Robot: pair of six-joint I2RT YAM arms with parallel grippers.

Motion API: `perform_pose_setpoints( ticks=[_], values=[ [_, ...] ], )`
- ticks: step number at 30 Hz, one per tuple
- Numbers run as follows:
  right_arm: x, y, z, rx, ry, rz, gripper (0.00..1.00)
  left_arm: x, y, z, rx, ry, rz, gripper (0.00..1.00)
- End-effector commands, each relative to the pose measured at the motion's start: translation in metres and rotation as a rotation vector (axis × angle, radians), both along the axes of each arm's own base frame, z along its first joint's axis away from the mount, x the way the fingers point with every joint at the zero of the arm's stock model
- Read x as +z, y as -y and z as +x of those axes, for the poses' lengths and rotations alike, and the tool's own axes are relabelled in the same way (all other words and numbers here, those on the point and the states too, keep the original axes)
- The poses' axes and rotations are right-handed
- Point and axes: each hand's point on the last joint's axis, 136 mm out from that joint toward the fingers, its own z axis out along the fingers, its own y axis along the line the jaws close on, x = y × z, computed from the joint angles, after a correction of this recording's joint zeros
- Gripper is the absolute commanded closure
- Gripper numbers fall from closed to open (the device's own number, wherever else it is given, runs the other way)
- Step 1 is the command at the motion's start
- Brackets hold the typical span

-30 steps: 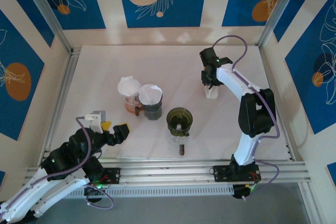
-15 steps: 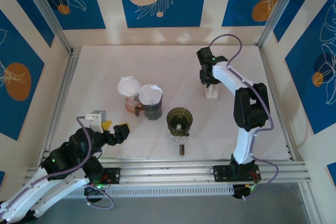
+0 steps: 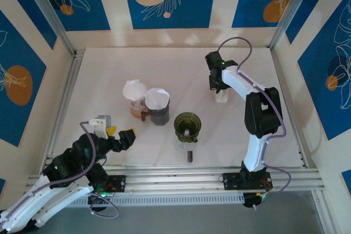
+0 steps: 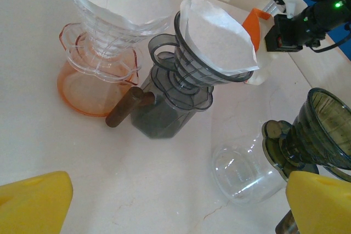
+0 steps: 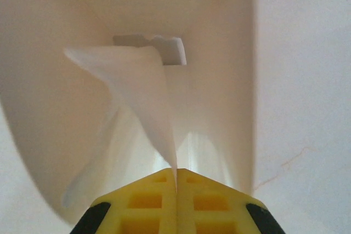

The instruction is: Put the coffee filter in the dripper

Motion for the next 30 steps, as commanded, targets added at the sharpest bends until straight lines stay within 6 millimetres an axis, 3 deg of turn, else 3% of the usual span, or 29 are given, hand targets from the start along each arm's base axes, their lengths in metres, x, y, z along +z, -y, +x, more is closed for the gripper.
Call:
perform_pose_setpoints(
  ticks=[1, 12, 20, 25, 30],
  values=[
    [0.036, 0.003, -0.018, -0.017, 0.064, 0.022, 1.00, 0.019, 0.000, 0.002, 0.002, 0.047, -0.024, 0.00],
    [0.091, -0.009, -0.113, -0.029, 0.109, 0.238, 1.00, 0.031, 0.002, -0.002, -0.030, 0.064, -0.034, 0.00],
    [0.148, -0.039, -0.192, 0.131, 0.142, 0.410, 1.00, 0.044, 0.012, -0.004, -0.086, 0.072, -0.036, 0.00],
    [0.173, -0.070, -0.238, 0.252, -0.002, 0.525, 1.00, 0.054, 0.022, -0.004, -0.131, 0.069, -0.009, 0.00],
    [0.189, -0.087, -0.271, 0.276, -0.175, 0.577, 1.00, 0.058, 0.034, -0.002, -0.177, 0.059, 0.006, 0.00]
  ],
)
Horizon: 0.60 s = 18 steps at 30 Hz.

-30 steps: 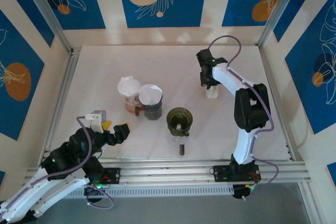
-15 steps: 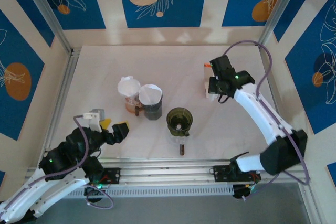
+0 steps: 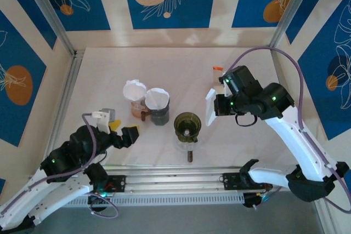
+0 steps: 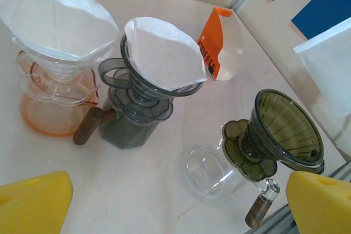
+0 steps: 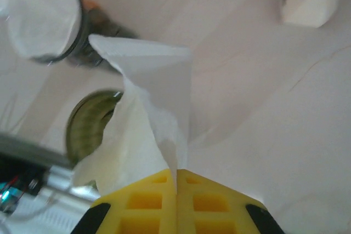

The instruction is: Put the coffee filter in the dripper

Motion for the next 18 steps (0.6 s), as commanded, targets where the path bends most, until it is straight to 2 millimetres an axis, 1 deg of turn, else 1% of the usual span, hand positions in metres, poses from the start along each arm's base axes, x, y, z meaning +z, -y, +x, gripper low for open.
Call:
perform_pose_setpoints(
  ticks=[1, 3, 6, 11, 14, 18],
  values=[
    [-0.003, -0.005, -0.043, 0.036, -0.224, 0.013, 1.00, 0.016, 0.011, -0.001, -0.056, 0.028, -0.012, 0.00],
    [0.006, -0.013, -0.051, 0.050, -0.272, 0.041, 1.00, 0.017, 0.016, 0.000, -0.073, 0.022, -0.009, 0.00],
    [0.018, -0.022, -0.057, 0.055, -0.313, 0.060, 1.00, 0.016, 0.023, 0.001, -0.093, 0.009, -0.005, 0.00],
    [0.025, -0.038, -0.065, 0.063, -0.416, 0.095, 1.00, 0.016, 0.032, 0.001, -0.125, -0.008, -0.017, 0.00],
    [0.018, -0.044, -0.070, 0.054, -0.483, 0.087, 1.00, 0.017, 0.034, 0.001, -0.133, -0.010, -0.019, 0.00],
    [-0.004, -0.048, -0.075, 0.031, -0.576, 0.036, 1.00, 0.018, 0.038, 0.001, -0.146, -0.011, -0.031, 0.00]
  ],
)
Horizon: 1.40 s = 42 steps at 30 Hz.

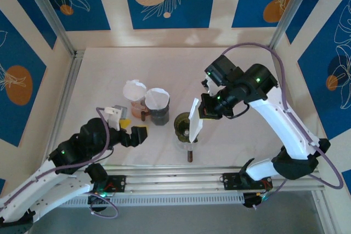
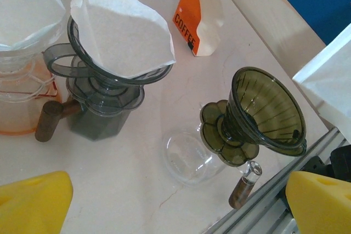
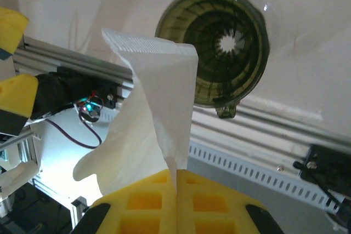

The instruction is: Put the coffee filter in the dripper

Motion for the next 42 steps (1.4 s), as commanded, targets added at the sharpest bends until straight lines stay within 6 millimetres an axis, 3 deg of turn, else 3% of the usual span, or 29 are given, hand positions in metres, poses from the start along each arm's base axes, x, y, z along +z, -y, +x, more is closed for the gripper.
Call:
perform_pose_setpoints(
  ticks=[1, 7, 19, 21, 26, 29, 34, 42],
  values=[
    [-0.021, 0.009, -0.026, -0.021, -0.188, -0.085, 1.00, 0.024, 0.007, 0.000, -0.031, 0.041, -0.061, 0.00],
    [-0.043, 0.009, -0.012, -0.057, -0.238, -0.132, 1.00, 0.023, 0.009, -0.001, -0.041, 0.028, -0.070, 0.00],
    [-0.059, 0.001, 0.027, -0.068, -0.207, -0.185, 0.96, 0.020, 0.013, -0.002, -0.054, 0.009, -0.073, 0.00],
    [-0.059, 0.000, 0.031, -0.067, -0.197, -0.193, 0.91, 0.020, 0.015, -0.002, -0.054, 0.007, -0.075, 0.00],
    [-0.060, 0.001, 0.035, -0.069, -0.155, -0.201, 0.60, 0.016, 0.019, 0.000, -0.061, -0.007, -0.072, 0.00],
    [-0.055, 0.001, 0.038, -0.070, -0.091, -0.186, 0.51, 0.015, 0.020, 0.000, -0.066, -0.011, -0.066, 0.00],
    [-0.047, 0.004, 0.046, -0.089, 0.040, -0.135, 0.43, 0.017, 0.021, 0.001, -0.068, -0.006, -0.069, 0.00],
    [-0.030, 0.011, 0.064, -0.133, 0.286, -0.042, 0.40, 0.024, 0.025, 0.002, -0.080, 0.009, -0.090, 0.00]
  ],
)
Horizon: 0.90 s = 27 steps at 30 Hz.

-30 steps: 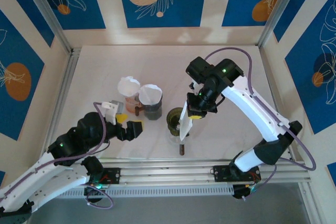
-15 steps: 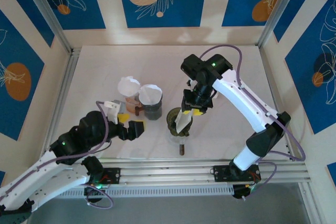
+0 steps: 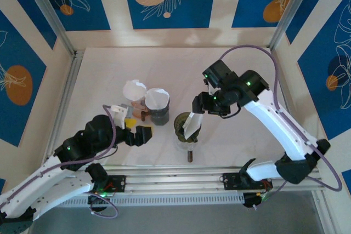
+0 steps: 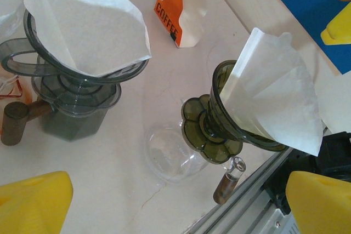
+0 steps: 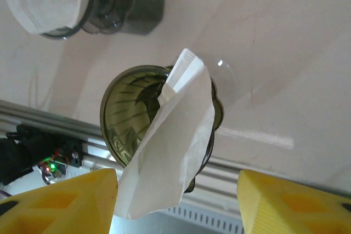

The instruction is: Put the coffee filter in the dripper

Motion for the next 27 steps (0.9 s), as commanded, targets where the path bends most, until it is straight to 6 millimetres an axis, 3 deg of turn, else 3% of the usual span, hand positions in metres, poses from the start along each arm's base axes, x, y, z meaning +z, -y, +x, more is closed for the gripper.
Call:
perform_pose_setpoints(
  ticks=[1, 10, 14, 19, 27],
  values=[
    [0.007, -0.003, 0.015, -0.014, 0.128, 0.029, 0.39, 0.025, 0.007, 0.001, -0.020, 0.033, -0.074, 0.00],
    [0.004, 0.005, 0.010, -0.025, 0.265, 0.010, 0.39, 0.025, 0.017, 0.003, -0.046, 0.026, -0.084, 0.00],
    [-0.006, -0.001, 0.001, -0.007, 0.256, 0.015, 0.41, 0.024, 0.020, 0.004, -0.054, 0.024, -0.095, 0.00],
    [-0.025, -0.004, -0.010, -0.005, 0.218, -0.014, 0.50, 0.025, 0.025, 0.005, -0.066, 0.017, -0.089, 0.00],
    [-0.041, -0.003, -0.024, -0.021, 0.185, -0.024, 0.52, 0.031, 0.027, 0.007, -0.073, 0.032, -0.096, 0.00]
  ],
)
